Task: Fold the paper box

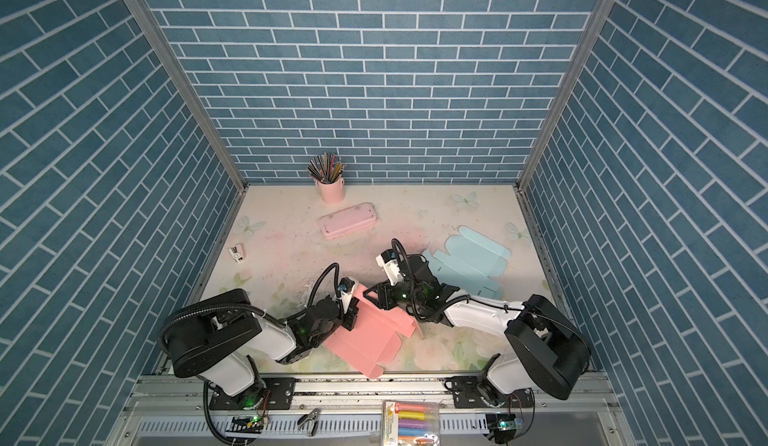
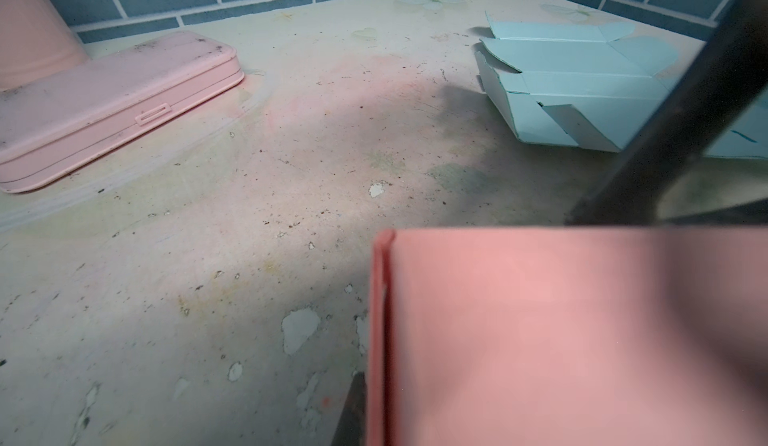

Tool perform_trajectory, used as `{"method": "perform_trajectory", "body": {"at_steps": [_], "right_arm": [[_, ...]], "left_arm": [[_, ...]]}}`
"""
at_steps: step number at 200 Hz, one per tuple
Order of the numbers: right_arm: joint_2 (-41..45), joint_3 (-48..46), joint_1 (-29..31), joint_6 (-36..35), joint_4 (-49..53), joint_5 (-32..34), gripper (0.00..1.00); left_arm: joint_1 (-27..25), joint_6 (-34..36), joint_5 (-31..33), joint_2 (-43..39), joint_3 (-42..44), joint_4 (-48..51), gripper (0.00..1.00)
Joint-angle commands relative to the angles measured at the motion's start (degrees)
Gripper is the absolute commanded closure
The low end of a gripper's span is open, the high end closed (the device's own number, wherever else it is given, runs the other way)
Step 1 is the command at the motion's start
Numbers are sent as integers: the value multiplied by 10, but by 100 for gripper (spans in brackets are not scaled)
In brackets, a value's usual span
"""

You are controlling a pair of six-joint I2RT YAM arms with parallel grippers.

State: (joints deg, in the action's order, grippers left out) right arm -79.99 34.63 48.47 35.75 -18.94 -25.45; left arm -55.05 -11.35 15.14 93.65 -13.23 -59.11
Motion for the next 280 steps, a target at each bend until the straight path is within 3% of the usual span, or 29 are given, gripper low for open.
{"method": "perform_trajectory", "body": {"at_steps": [1,66,139,227,280], "right_arm": [[38,5,-16,-1,40,4,51],[53,24,-61,-40,90,19,51],[23,-8,-53,-6,-1,-46,53],[-2,-13,-41,-1,-19,-50,55],[-2,-15,-38,1,-23,-47,56]], "left_arm": [[-1,-1,-5,-10,11,-22,97],[-1,1,-10,-33,14,-6,93],[-1,-4,-9,-20,13,-16,83],[-1,2,0,-63,2,10,83],[-1,3,2,-71,-3,22,89]]}}
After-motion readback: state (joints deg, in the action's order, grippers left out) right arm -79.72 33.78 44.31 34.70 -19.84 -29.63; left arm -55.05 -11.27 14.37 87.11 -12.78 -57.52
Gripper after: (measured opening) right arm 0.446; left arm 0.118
